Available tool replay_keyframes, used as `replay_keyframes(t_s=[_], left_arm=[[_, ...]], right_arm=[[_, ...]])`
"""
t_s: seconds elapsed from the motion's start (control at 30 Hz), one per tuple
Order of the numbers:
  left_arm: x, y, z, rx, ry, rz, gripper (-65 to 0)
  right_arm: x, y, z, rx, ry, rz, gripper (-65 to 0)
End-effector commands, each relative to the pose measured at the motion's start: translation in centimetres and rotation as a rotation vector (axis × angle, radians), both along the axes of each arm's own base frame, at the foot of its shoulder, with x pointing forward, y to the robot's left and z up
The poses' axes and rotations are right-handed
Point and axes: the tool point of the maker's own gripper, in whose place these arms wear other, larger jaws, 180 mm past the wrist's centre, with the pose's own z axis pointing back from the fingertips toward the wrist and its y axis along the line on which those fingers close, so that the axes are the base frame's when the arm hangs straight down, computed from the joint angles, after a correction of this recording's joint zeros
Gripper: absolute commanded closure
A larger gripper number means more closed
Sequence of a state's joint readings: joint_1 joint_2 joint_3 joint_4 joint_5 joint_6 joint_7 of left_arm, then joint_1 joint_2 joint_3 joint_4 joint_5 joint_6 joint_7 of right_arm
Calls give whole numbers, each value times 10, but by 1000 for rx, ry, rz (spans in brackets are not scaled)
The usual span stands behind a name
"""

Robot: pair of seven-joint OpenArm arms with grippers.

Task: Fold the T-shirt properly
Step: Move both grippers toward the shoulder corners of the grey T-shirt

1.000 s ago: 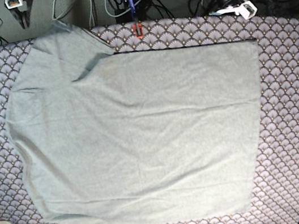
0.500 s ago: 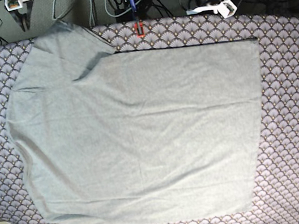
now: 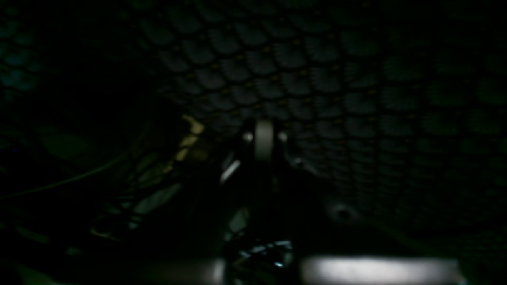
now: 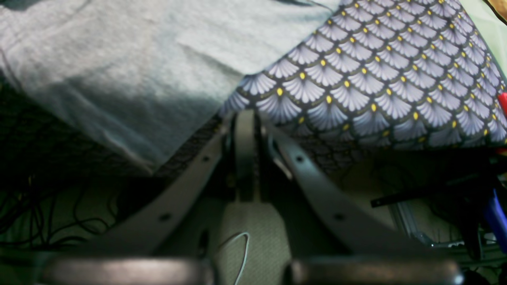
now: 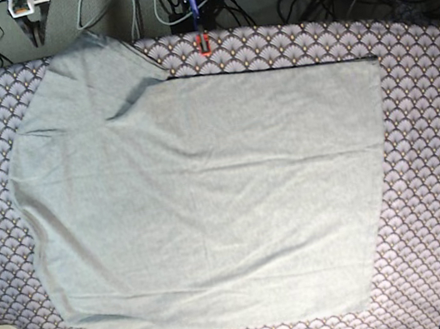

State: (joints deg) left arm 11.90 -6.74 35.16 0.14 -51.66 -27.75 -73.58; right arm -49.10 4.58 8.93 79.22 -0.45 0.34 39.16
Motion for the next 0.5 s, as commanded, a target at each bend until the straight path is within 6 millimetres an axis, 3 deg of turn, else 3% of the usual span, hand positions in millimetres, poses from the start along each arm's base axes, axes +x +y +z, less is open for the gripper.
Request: replay_keyframes(t_s=[0.0, 0.17, 0.3, 0.47], left_arm=[[-13, 6, 4, 13, -1, 9, 0], [-36, -4, 1, -3, 43, -31, 0], [-50, 1, 1, 7, 68, -19, 0], [-76, 32, 7, 55, 100, 67, 0]], right_arm=[[-2, -2, 7, -6, -25, 3, 0], [-2, -2, 7, -6, -22, 3, 0], [1, -3, 2, -4, -1, -5, 0], [3, -4, -3, -2, 23, -12, 0]])
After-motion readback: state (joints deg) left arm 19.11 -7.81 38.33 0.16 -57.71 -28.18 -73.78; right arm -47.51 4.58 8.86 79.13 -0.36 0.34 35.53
